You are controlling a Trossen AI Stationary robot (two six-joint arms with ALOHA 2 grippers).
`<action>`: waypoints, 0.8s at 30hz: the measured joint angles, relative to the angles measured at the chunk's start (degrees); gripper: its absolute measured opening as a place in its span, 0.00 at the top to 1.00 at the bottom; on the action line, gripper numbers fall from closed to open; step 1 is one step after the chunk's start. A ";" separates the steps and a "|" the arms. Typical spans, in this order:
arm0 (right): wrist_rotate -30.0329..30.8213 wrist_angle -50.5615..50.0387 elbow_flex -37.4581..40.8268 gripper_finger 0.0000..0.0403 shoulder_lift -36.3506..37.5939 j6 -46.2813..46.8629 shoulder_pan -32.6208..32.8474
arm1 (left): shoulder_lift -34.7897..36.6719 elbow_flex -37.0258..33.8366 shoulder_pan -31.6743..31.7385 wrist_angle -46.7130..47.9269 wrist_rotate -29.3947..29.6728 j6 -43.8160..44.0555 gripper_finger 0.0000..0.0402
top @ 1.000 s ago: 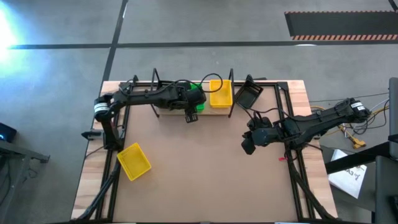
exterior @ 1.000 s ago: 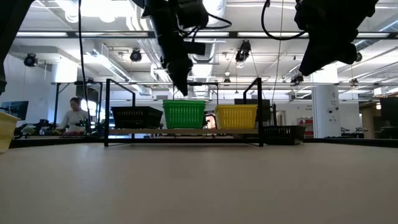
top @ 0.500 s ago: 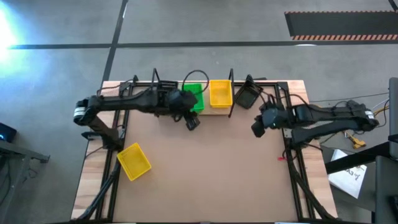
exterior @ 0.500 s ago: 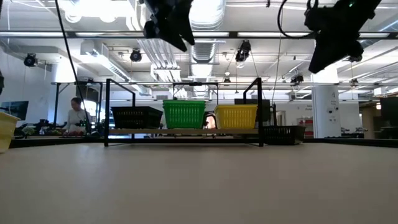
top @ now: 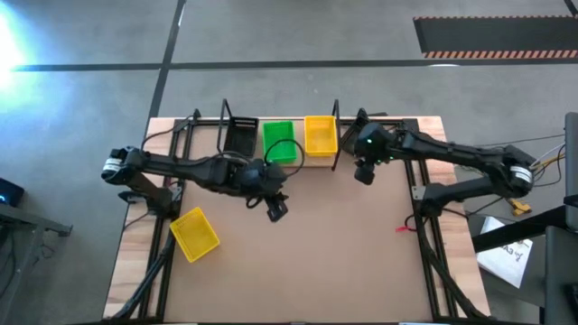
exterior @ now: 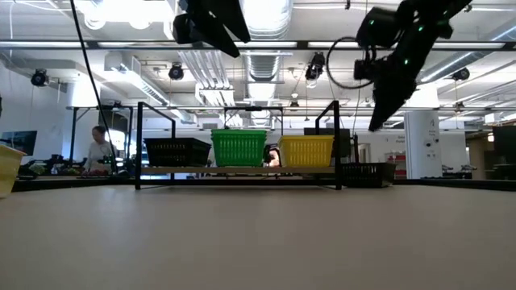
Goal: Stack baskets on shelf by color
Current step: Stack the black basket on the black basket on the shelf
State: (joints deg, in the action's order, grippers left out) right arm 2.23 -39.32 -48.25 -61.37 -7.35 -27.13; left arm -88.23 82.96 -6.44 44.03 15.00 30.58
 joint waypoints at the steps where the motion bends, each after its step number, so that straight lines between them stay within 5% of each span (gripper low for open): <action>1: -0.12 0.33 0.02 0.59 -1.46 -2.72 -0.57 | 0.00 -0.01 -0.39 0.00 0.05 0.66 0.58; 7: 0.75 4.28 0.89 0.52 -9.47 -10.72 -4.77 | 0.00 -0.01 -2.30 0.21 0.30 4.14 0.58; 14: 0.73 10.24 2.82 0.56 -15.31 -11.27 -10.50 | 0.00 -0.01 -3.95 1.77 0.42 8.08 0.58; 19: 0.53 11.78 2.84 0.67 -17.59 -11.29 -12.67 | 0.00 -0.01 -4.52 2.03 0.43 9.21 0.58; 24: 0.08 10.27 2.84 0.88 -17.27 -10.14 -13.04 | 0.00 -0.01 -4.50 2.20 0.44 9.24 0.58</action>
State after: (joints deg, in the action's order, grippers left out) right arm 2.31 -29.05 -45.41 -78.64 -17.49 -40.16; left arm -88.23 82.96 -10.94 46.23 15.44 39.82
